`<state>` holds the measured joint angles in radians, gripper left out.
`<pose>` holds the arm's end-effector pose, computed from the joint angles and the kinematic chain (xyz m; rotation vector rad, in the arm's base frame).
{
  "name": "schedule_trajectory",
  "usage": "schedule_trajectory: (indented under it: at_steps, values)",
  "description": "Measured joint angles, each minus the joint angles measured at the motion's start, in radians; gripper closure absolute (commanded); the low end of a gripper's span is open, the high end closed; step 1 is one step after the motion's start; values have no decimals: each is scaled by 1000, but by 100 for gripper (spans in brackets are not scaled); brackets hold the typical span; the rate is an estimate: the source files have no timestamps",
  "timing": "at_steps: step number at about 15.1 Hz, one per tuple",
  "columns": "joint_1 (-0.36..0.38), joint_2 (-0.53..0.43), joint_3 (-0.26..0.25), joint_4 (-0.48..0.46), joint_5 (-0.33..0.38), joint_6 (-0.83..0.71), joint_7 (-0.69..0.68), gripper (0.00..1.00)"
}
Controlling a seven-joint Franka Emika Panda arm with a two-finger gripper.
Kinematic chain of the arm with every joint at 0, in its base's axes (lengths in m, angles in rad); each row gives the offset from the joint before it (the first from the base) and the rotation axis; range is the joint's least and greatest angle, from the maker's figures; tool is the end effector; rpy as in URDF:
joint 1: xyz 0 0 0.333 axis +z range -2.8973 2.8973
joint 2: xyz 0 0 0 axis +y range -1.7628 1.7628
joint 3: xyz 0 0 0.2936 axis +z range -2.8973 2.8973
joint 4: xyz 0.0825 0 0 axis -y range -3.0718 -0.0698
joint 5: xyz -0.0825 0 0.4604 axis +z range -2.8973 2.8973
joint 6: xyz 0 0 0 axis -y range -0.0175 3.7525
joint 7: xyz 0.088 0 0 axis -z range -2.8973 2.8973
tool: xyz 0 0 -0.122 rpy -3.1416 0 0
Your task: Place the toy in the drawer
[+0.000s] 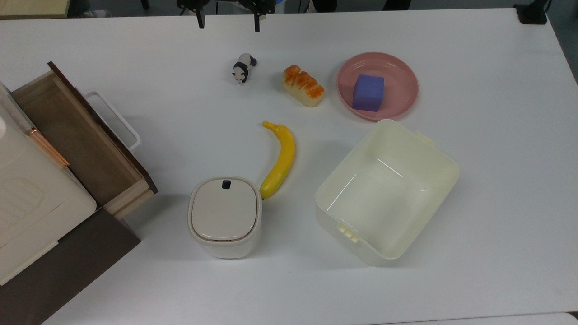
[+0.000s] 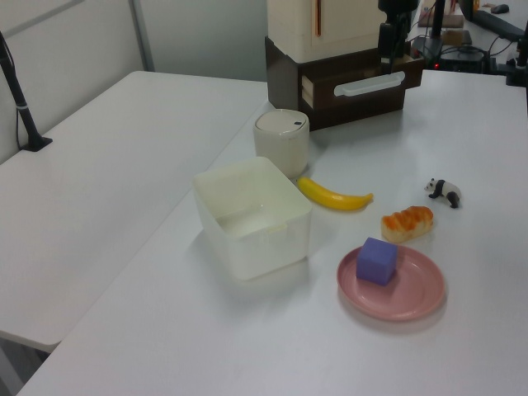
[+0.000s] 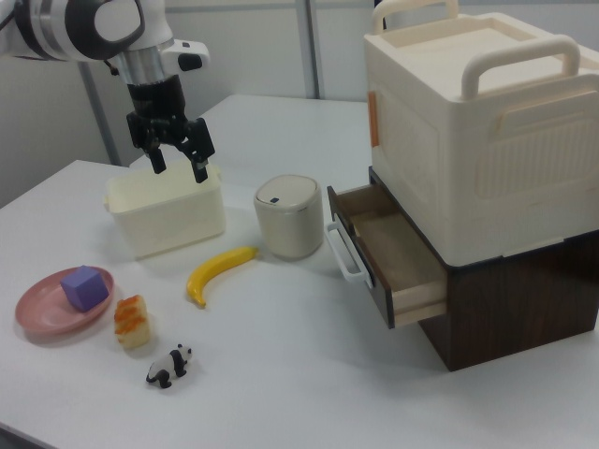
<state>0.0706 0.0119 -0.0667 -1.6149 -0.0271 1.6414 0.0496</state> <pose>0.6401 -0.0004 0.5616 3.1133 -0.0685 0.0239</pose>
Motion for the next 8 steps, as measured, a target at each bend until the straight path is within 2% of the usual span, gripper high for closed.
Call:
schedule_trajectory:
  at_steps: [4, 8]
  values:
    - [-14, 0, -4, 0, 0, 0, 4, 0]
    - [-64, 1, -11, -5, 0, -2, 4, 0]
